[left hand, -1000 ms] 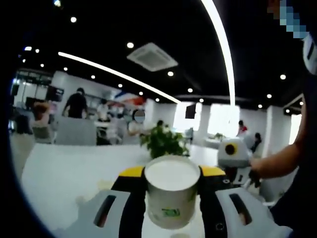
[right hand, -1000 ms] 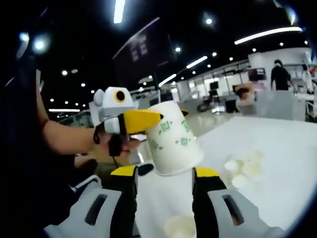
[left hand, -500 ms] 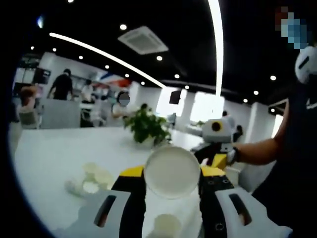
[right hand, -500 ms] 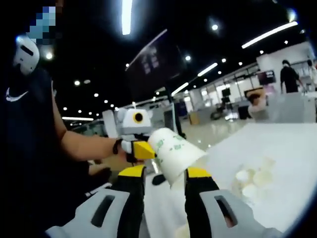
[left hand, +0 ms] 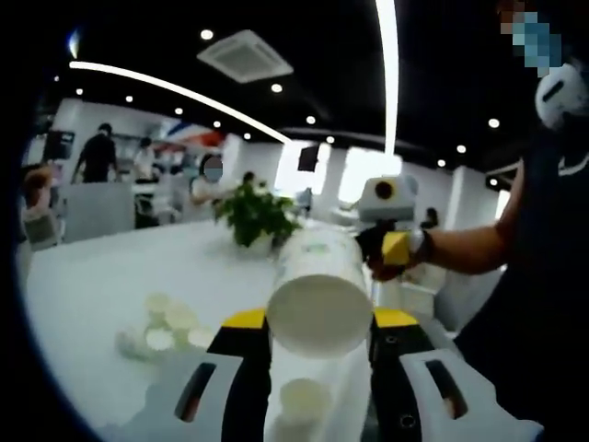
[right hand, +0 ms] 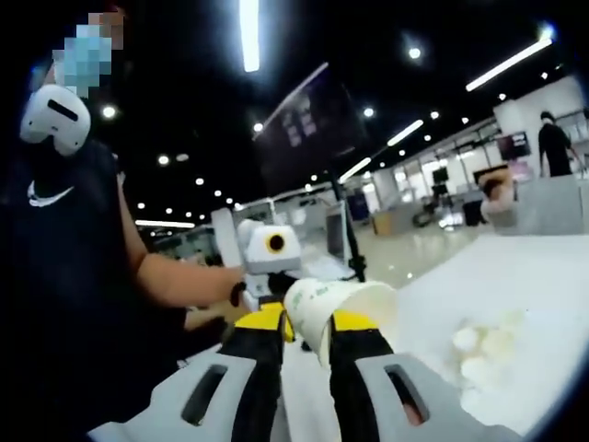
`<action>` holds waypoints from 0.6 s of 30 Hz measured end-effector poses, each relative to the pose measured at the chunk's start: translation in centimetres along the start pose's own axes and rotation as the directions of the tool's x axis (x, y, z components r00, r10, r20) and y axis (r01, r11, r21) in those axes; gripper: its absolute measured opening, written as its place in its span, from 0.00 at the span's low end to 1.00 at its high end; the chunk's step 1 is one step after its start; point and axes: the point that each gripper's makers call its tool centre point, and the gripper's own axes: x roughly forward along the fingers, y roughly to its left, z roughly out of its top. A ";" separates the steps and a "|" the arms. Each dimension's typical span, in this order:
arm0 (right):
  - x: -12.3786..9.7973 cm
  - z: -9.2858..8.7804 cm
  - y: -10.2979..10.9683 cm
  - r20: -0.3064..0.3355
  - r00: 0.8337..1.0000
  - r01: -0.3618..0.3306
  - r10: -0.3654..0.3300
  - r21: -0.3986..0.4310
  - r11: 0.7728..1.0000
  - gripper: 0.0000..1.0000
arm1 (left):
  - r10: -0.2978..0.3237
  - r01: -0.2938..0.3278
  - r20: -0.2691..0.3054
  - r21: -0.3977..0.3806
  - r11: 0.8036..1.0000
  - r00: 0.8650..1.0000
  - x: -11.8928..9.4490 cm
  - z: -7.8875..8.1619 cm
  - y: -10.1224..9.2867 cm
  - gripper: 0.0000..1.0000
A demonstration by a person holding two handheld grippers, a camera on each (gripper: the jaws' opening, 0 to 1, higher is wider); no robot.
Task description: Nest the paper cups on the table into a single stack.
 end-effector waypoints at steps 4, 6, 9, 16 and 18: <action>0.1 -0.2 0.1 -0.012 1.000 -0.009 0.009 0.003 1.000 0.11 | -0.008 0.008 0.010 0.004 1.000 1.000 -0.1 0.2 -0.1 0.39; 0.0 -0.1 0.2 -0.013 1.000 -0.015 0.015 0.006 1.000 0.08 | -0.013 0.013 0.014 0.001 1.000 1.000 -0.1 0.3 -0.3 0.38; 0.0 -0.3 0.2 -0.034 0.999 -0.020 0.020 -0.005 1.000 0.04 | -0.011 0.011 0.008 0.002 1.000 1.000 -0.1 0.1 -0.3 0.38; 0.0 0.4 1.0 -0.031 0.999 -0.044 0.044 -0.018 0.999 0.00 | 0.005 -0.005 0.012 0.011 1.000 1.000 0.1 0.1 -0.1 0.37; 0.0 0.8 1.4 -0.028 0.998 -0.053 0.053 -0.024 0.998 0.00 | 0.009 -0.009 0.023 0.013 1.000 1.000 0.1 0.3 -0.1 0.36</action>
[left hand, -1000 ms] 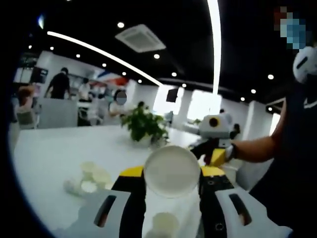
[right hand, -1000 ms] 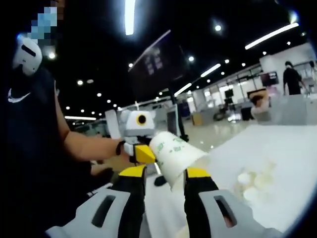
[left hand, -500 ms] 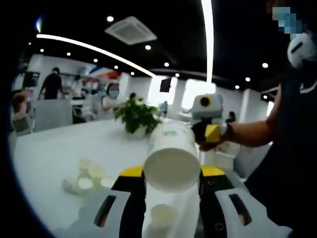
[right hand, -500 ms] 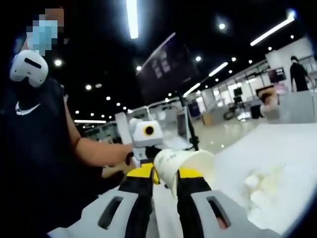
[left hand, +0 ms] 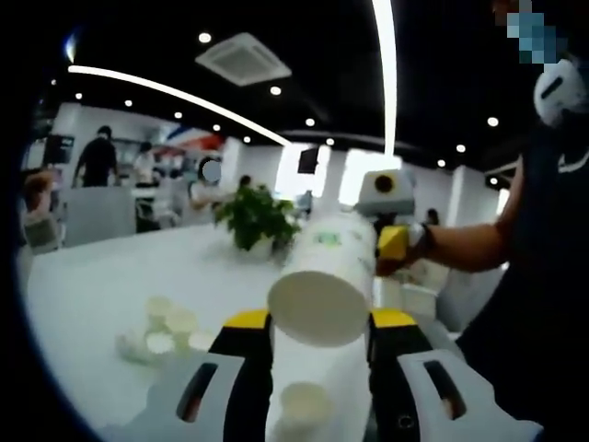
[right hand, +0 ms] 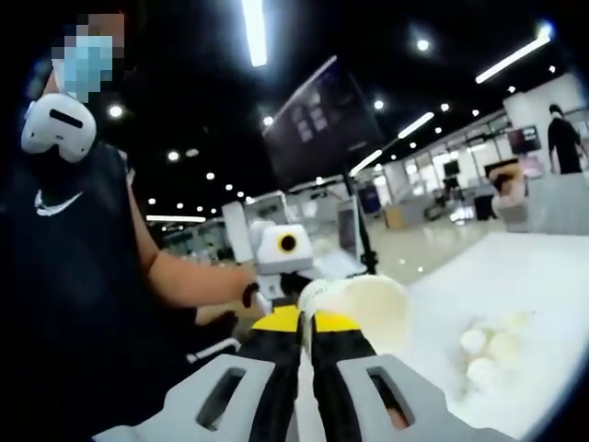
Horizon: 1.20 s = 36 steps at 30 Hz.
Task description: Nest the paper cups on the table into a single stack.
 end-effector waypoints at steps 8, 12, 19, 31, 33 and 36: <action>0.0 0.7 0.4 -0.010 1.000 0.002 -0.002 -0.020 1.000 0.00 | 0.003 -0.003 0.030 -0.002 1.000 1.000 0.0 0.6 -0.1 0.36; 0.0 0.9 0.5 -0.024 1.000 0.012 -0.012 -0.028 1.000 0.00 | 0.047 -0.047 0.017 0.026 0.999 0.999 -0.1 0.4 0.6 0.45; 0.1 1.2 0.2 -0.056 0.997 0.049 -0.054 -0.076 0.996 0.00 | 0.139 -0.140 0.027 0.034 0.990 0.990 -0.6 0.4 2.1 0.79; 0.0 1.0 -0.7 -0.249 0.957 0.099 -0.150 -0.206 0.974 0.00 | 0.312 -0.311 -0.014 0.053 0.949 0.950 -2.5 -1.0 5.0 0.98; 0.1 1.3 -0.7 -0.269 0.949 0.100 -0.161 -0.228 0.969 0.00 | 0.328 -0.327 -0.019 0.058 0.943 0.944 -2.8 -1.2 5.3 0.98; 0.2 1.6 -0.8 -0.297 0.937 0.102 -0.184 -0.269 0.958 0.00 | 0.370 -0.367 -0.035 0.075 0.927 0.928 -3.4 -1.9 6.2 0.98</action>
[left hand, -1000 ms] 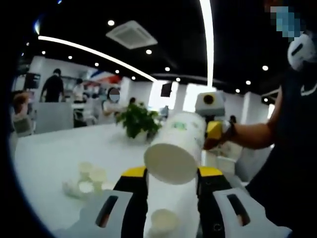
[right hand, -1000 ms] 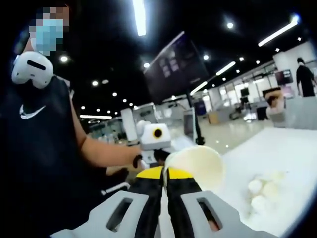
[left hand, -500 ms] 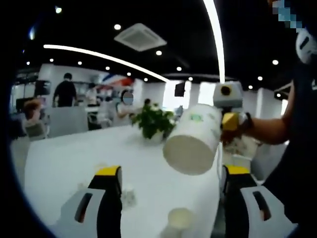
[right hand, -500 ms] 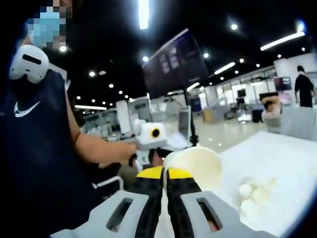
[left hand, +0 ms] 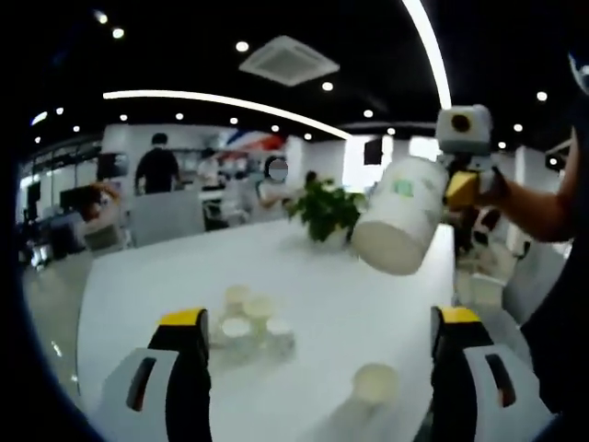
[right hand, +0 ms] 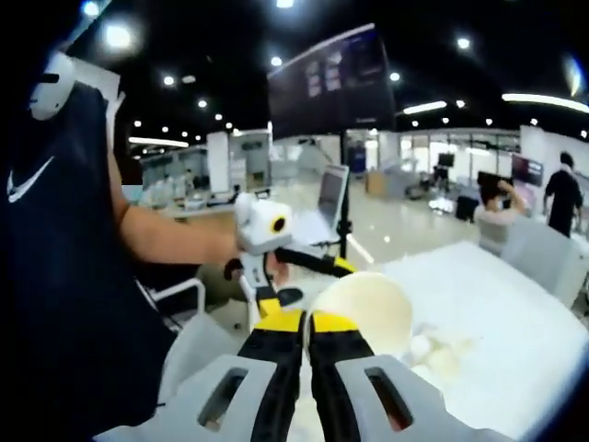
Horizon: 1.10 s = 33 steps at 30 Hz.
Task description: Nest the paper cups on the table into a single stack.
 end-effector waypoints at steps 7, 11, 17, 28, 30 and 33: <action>0.1 0.1 -0.3 -0.110 0.994 0.009 -0.018 -0.077 0.997 0.00 | 0.137 -0.138 0.010 0.055 0.989 0.990 -1.2 -0.5 2.7 0.98; 0.1 0.1 -0.7 -0.168 0.985 0.017 -0.034 -0.102 0.995 0.00 | 0.147 -0.147 0.021 0.030 0.989 0.989 -1.7 -0.5 3.1 0.98; 0.1 0.2 -1.4 -0.258 0.963 0.041 -0.073 -0.125 0.991 0.00 | 0.159 -0.159 0.009 0.020 0.987 0.987 -2.1 -1.1 3.9 0.98; -0.3 0.5 -0.7 -0.449 0.891 -0.038 -0.064 -0.214 0.976 0.00 | 0.180 -0.181 -0.045 -0.006 0.984 0.983 -3.0 -3.2 4.8 0.98; -0.5 0.1 -0.6 -0.495 0.867 -0.059 -0.058 -0.219 0.974 0.00 | 0.184 -0.185 -0.039 -0.010 0.983 0.982 -3.1 -3.1 5.0 0.98; -0.4 -0.1 -0.4 -0.538 0.841 -0.080 -0.056 -0.226 0.971 0.00 | 0.186 -0.186 -0.043 -0.005 0.983 0.982 -3.2 -3.2 5.1 0.98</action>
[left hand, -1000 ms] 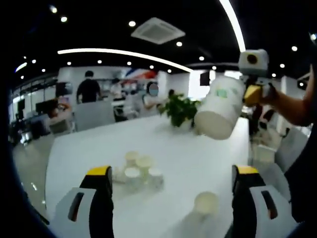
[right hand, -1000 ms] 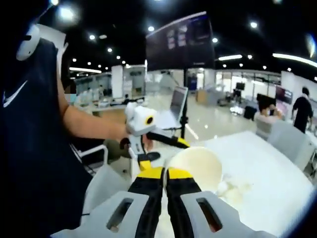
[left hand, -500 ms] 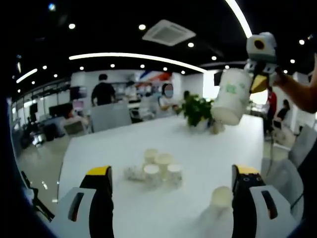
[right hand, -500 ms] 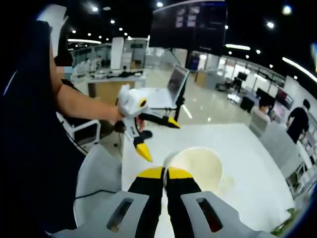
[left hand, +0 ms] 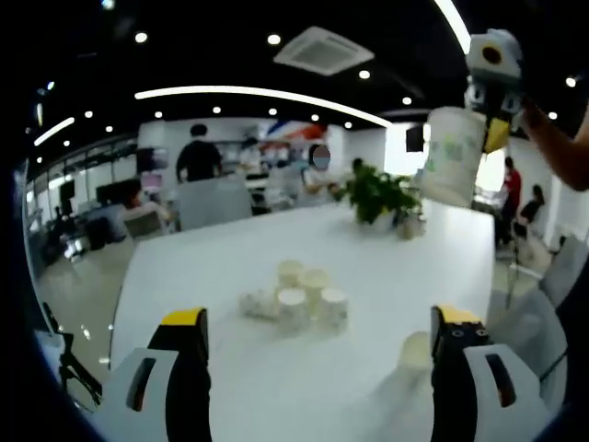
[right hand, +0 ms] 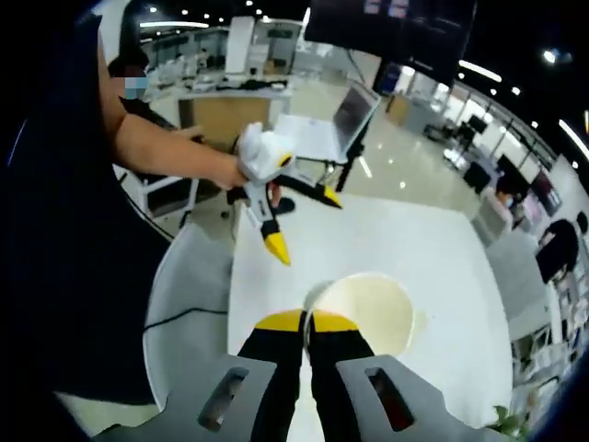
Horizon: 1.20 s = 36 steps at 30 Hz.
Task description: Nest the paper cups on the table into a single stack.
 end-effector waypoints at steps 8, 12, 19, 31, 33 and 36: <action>0.3 0.2 0.0 -0.088 0.996 -0.019 0.016 -0.038 0.999 0.00 | -0.006 0.006 -0.022 -0.002 1.000 1.000 -0.1 -0.6 0.5 0.98; 0.5 0.0 0.3 -0.150 0.988 -0.039 0.029 -0.067 0.997 0.00 | 0.000 0.000 -0.026 -0.005 1.000 1.000 -0.3 -0.9 0.7 0.98; 1.1 -0.5 1.1 -0.234 0.971 -0.081 0.050 -0.125 0.989 0.00 | 0.004 -0.004 -0.018 -0.022 1.000 1.000 -0.2 -0.9 0.7 0.98; 1.8 -0.7 1.0 -0.229 0.972 -0.079 0.052 -0.112 0.991 0.00 | 0.009 -0.010 -0.003 -0.046 0.999 1.000 -0.2 -0.9 0.6 0.98; 1.9 -0.9 1.0 -0.228 0.972 -0.077 0.050 -0.109 0.991 0.00 | 0.008 -0.008 -0.004 -0.040 0.999 1.000 -0.2 -0.9 0.5 0.98; 2.2 -1.1 1.2 -0.228 0.972 -0.077 0.052 -0.104 0.992 0.00 | 0.007 -0.008 -0.008 -0.035 0.999 1.000 -0.2 -1.0 0.5 0.98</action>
